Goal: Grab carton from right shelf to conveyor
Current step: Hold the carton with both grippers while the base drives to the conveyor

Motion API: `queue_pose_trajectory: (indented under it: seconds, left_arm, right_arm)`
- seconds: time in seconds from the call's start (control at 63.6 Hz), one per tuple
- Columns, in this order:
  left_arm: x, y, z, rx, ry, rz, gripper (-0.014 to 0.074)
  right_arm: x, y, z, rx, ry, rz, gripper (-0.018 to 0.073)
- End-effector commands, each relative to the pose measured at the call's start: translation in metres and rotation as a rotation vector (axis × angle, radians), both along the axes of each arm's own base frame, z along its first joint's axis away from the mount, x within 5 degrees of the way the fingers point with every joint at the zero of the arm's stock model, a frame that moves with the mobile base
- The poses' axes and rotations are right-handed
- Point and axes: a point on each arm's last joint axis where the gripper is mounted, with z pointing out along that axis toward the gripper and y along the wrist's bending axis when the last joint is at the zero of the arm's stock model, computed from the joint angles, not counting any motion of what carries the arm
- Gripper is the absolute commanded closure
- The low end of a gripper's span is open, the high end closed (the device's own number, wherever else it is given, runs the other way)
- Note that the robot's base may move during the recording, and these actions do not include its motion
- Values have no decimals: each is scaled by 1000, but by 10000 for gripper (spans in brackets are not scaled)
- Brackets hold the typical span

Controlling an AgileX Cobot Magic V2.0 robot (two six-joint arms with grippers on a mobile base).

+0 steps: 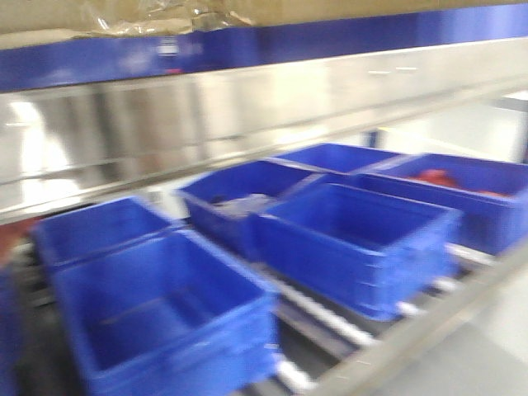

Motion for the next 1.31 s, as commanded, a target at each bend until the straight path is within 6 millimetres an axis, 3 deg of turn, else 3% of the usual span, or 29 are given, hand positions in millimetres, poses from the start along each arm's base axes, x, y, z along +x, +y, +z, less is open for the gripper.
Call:
queue_pose_trajectory:
  seconds: [0.0, 1.29]
  left_arm:
    - [-4, -2, 6, -22, -42, -23, 605]
    - [-4, -2, 6, -19, -43, -21, 605]
  right_arm:
    - [-2, -3, 9, 12, -79, 4, 627]
    - [-2, -3, 9, 12, -79, 4, 627]
